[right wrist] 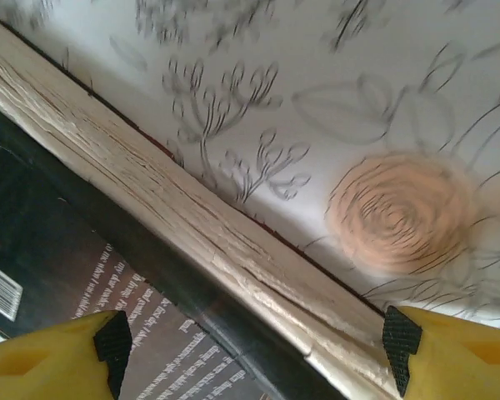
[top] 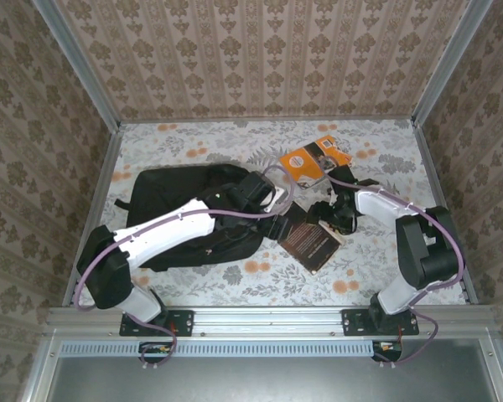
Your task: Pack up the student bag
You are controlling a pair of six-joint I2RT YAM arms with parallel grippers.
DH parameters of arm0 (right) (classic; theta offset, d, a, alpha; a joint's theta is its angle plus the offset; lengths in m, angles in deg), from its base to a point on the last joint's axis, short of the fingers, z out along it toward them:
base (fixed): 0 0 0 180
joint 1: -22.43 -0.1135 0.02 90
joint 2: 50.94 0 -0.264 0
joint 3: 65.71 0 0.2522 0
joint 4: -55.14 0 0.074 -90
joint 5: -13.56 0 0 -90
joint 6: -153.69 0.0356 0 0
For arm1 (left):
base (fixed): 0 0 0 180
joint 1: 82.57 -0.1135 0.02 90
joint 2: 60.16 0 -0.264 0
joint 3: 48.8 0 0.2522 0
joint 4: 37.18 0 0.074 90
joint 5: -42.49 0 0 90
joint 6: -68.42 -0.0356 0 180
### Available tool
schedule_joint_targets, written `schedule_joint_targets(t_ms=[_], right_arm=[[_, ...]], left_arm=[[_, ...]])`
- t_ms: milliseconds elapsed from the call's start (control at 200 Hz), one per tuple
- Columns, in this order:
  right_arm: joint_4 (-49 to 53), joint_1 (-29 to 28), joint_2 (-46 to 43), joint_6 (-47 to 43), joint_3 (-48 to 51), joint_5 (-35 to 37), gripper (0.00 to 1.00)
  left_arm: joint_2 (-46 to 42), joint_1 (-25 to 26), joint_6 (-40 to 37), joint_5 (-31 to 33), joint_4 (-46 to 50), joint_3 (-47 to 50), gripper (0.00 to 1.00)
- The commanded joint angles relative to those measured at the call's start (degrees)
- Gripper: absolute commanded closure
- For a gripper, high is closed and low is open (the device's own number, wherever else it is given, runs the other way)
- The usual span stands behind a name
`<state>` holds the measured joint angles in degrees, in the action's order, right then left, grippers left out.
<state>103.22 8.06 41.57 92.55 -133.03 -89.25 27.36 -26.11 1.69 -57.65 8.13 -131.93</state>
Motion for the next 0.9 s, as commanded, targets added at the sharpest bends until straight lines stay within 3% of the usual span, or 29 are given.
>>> schedule_joint_targets(t_ms=[0,250,555,655,895], right_arm=[[-0.73,-1.69,-2.53,1.13,3.37,-3.25,0.18],[-4.71,-2.89,-10.14,4.4,11.36,-9.68,0.19],[-4.44,-2.95,-15.15,4.89,14.68,-8.59,0.19],[-5.17,-2.92,-15.16,4.91,15.54,-9.01,0.2],[-6.9,-2.94,-14.4,5.18,15.86,-11.53,0.2]], left_arm=[[-1.67,1.99,-2.24,0.02,2.07,4.3,0.32],[-1.39,6.33,-4.57,-1.35,0.0,11.37,0.52],[-3.27,13.85,-9.05,1.35,0.01,7.81,0.48],[0.34,14.54,-9.64,2.73,0.51,8.12,0.57],[4.24,15.22,-15.06,5.59,-2.83,11.43,0.95]])
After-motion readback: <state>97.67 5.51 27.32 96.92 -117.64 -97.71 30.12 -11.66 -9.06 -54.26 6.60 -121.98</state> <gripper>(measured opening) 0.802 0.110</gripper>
